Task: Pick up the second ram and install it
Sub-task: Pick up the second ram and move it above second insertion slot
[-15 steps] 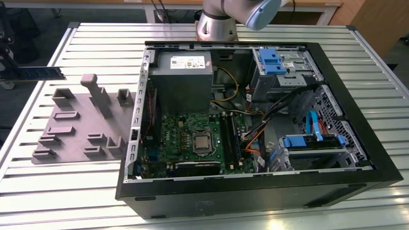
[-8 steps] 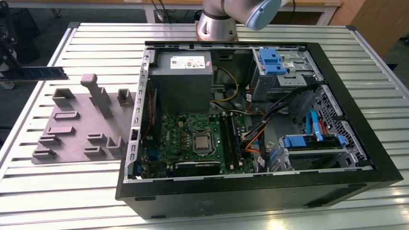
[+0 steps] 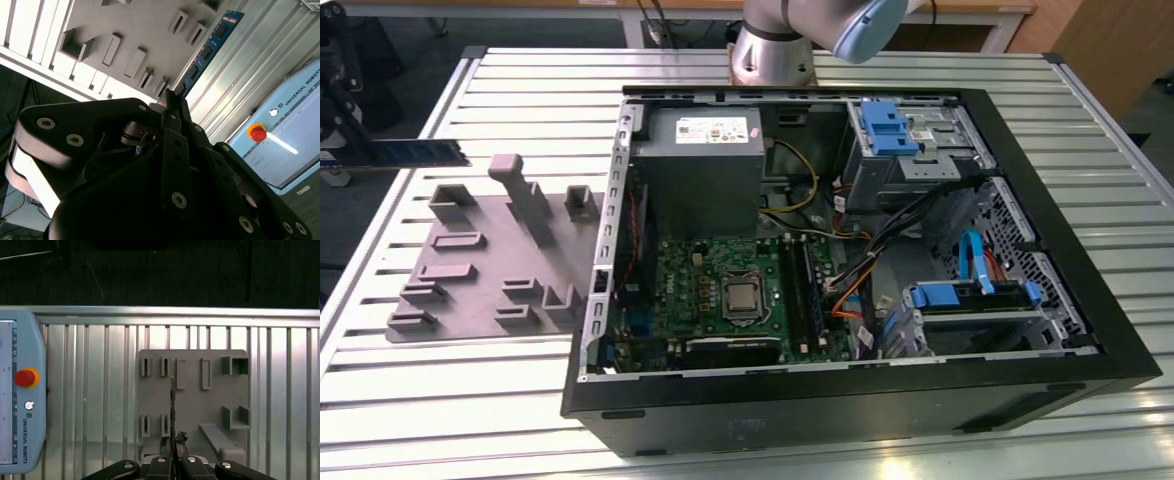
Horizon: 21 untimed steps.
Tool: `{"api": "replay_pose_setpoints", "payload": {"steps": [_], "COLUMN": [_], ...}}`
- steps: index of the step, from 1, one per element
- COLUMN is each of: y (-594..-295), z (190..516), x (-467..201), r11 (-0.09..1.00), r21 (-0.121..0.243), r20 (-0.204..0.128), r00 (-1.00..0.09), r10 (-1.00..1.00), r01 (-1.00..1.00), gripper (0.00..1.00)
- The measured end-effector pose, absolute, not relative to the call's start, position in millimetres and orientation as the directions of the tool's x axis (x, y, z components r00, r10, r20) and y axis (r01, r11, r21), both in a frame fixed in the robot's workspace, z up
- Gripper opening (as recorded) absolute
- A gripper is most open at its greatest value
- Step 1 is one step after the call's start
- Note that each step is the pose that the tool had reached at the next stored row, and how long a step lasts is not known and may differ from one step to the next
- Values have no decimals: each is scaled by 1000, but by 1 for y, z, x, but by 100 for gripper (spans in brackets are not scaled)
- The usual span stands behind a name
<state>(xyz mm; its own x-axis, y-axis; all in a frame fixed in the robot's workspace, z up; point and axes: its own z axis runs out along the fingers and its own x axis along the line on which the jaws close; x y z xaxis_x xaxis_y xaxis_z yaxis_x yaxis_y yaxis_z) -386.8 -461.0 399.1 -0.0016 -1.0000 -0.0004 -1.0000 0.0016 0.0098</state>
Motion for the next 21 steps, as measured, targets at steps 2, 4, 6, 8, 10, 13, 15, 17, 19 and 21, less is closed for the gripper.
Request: {"api": "replay_pose_setpoints", "payload": {"steps": [2,4,6,8,10,13,15,17,19,21], "y": [-461,-461,-461,-461,-461,-461,-461,-461,-461,-461], "z": [399,399,399,399,399,399,399,399,399,399], "x": [-385,-383,-381,-379,-378,-375,-373,-371,-369,-367], "r11": [2,2,2,2,2,2,2,2,2,2], "r21": [10,10,10,10,10,10,10,10,10,10], "r20": [0,0,0,0,0,0,0,-1,-1,-1], "r00": [-2,-2,-2,-2,-2,-2,-2,-2,-2,-2], "r10": [-1000,-1000,-1000,-1000,-1000,-1000,-1000,-1000,-1000,-1000], "r01": [-1000,-1000,-1000,-1000,-1000,-1000,-1000,-1000,-1000,-1000], "gripper": [14,14,14,14,14,14,14,14,14,14]}}
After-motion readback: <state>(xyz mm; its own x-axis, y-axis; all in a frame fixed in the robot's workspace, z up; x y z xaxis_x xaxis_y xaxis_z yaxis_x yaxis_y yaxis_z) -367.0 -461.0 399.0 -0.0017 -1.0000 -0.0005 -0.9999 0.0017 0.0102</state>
